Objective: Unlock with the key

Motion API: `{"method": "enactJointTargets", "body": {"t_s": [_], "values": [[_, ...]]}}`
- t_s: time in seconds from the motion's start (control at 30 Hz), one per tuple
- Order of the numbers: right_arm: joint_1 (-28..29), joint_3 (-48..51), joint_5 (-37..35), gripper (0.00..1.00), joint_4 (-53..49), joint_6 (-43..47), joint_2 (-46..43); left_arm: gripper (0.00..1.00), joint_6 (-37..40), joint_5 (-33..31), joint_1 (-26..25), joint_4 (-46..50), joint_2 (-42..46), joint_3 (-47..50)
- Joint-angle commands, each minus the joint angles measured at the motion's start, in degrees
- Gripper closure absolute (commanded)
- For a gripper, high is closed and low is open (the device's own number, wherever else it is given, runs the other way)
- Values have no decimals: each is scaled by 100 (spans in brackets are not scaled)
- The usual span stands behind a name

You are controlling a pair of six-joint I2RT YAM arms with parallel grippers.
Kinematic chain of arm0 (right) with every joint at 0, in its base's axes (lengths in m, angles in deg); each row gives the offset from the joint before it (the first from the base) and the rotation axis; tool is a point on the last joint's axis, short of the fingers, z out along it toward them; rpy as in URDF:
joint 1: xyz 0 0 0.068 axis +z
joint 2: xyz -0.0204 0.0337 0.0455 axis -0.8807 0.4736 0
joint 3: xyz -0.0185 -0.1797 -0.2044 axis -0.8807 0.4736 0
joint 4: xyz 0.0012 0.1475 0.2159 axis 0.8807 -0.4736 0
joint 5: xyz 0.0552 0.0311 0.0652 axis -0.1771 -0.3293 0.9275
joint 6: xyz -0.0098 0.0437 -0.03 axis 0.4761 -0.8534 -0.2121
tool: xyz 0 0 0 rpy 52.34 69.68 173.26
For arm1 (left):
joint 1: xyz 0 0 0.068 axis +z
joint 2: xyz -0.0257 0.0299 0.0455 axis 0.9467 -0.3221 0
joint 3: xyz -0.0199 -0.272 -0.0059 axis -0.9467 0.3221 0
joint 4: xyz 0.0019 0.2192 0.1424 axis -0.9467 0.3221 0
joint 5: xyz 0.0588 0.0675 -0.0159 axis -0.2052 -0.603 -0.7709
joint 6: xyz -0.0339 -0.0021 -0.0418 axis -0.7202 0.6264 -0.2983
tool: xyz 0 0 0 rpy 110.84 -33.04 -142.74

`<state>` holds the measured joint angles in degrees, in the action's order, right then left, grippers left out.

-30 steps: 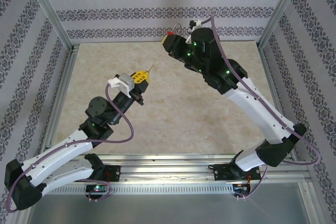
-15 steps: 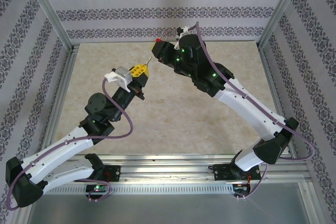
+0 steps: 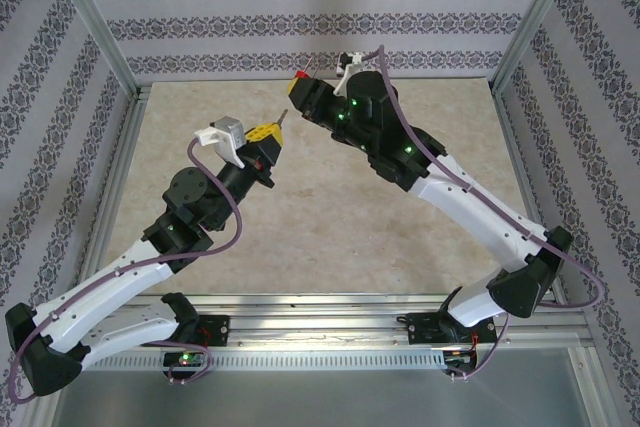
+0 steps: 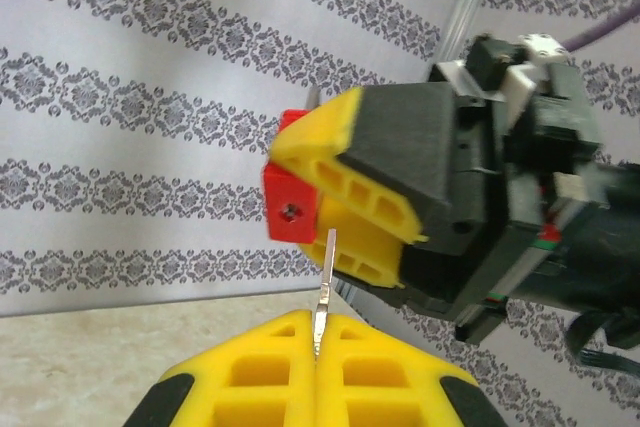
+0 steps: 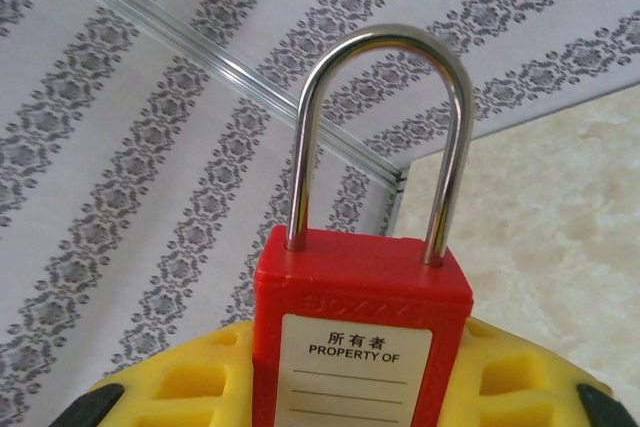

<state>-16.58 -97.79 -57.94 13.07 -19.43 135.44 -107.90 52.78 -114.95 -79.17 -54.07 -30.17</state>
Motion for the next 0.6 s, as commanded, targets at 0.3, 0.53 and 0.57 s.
{"method": "enactJointTargets", "body": {"t_s": [0.3, 0.53, 0.57], "values": [[177, 187, 198, 100, 586, -133, -221, 100, -1174, 333, 173, 442, -72, -464], [249, 165, 270, 100, 623, -108, -199, 100, -1200, 289, 173, 461, -58, -395], [258, 176, 265, 100, 611, -107, -210, 100, -1191, 280, 174, 478, -56, -402]]}}
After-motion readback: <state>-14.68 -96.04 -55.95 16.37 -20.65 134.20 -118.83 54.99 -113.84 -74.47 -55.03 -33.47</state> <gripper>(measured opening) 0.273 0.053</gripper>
